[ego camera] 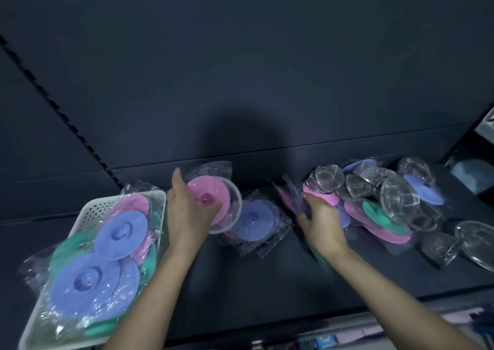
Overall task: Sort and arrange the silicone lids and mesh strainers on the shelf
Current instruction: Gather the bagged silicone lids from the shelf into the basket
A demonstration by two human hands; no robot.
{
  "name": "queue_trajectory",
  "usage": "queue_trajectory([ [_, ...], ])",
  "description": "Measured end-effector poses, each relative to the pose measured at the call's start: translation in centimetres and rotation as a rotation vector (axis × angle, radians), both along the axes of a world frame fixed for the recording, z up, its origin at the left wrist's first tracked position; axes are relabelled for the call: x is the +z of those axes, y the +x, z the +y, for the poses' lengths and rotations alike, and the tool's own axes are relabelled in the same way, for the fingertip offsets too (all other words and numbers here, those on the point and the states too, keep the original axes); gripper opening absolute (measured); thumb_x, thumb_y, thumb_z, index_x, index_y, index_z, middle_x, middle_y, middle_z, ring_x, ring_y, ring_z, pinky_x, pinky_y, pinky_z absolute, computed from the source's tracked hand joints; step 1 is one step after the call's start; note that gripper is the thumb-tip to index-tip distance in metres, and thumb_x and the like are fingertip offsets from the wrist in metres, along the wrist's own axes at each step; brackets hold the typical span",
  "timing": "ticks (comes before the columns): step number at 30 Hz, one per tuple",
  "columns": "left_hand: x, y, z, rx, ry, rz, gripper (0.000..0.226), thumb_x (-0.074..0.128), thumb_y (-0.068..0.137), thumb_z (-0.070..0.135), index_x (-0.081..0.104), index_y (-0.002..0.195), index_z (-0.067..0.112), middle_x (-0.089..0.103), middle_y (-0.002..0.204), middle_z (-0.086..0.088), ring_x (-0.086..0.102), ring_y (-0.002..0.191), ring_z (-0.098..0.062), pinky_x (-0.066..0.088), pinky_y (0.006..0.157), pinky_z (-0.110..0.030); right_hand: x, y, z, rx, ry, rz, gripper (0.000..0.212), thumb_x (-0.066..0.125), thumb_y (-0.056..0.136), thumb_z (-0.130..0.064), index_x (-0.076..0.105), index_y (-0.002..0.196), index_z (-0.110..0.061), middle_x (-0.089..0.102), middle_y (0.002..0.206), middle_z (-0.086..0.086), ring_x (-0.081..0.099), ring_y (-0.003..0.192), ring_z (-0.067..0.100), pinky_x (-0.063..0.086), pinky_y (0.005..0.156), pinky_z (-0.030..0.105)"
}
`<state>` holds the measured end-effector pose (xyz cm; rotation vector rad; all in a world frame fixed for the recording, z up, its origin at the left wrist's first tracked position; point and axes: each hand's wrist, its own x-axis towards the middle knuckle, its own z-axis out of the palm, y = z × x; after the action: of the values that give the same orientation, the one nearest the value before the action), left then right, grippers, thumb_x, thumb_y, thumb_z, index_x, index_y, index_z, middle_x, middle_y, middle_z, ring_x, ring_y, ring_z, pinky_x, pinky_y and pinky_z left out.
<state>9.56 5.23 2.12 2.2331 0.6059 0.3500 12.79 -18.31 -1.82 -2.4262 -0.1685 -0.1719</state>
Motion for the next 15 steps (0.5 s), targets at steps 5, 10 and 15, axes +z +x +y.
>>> queue_trajectory([
  [5, -0.6, 1.1, -2.5, -0.155, -0.264, 0.084, 0.106, 0.082, 0.070, 0.017, 0.013, 0.151, 0.014, 0.041, 0.145, -0.008, 0.043, 0.129, -0.027, 0.034, 0.103, -0.032, -0.1, 0.8, -0.3, -0.147, 0.165, 0.026, 0.004, 0.056, 0.076, 0.004, 0.056, 0.079, 0.001, 0.053, 0.059, 0.010, 0.039, 0.053, 0.019, 0.028, 0.052, 0.028],
  [10, -4.2, 1.8, -3.0, -0.261, -0.398, 0.230, 0.091, 0.067, 0.085, 0.016, 0.004, 0.151, 0.011, 0.035, 0.149, -0.008, 0.041, 0.129, -0.021, 0.034, 0.097, -0.024, -0.4, 1.0, -0.8, -0.203, 0.337, 0.114, 0.007, 0.055, 0.080, 0.001, 0.061, 0.083, 0.000, 0.053, 0.065, 0.015, 0.039, 0.059, 0.016, 0.032, 0.050, 0.025],
  [15, -4.9, 2.3, -2.1, -0.147, -0.351, 0.369, 0.122, 0.082, 0.061, 0.049, 0.005, 0.151, 0.018, 0.021, 0.154, -0.011, 0.021, 0.140, -0.030, 0.022, 0.116, -0.040, -0.8, 1.2, -0.9, -0.238, 0.429, 0.132, 0.011, 0.055, 0.080, 0.003, 0.063, 0.087, -0.001, 0.060, 0.071, 0.018, 0.046, 0.062, 0.017, 0.043, 0.055, 0.034],
])
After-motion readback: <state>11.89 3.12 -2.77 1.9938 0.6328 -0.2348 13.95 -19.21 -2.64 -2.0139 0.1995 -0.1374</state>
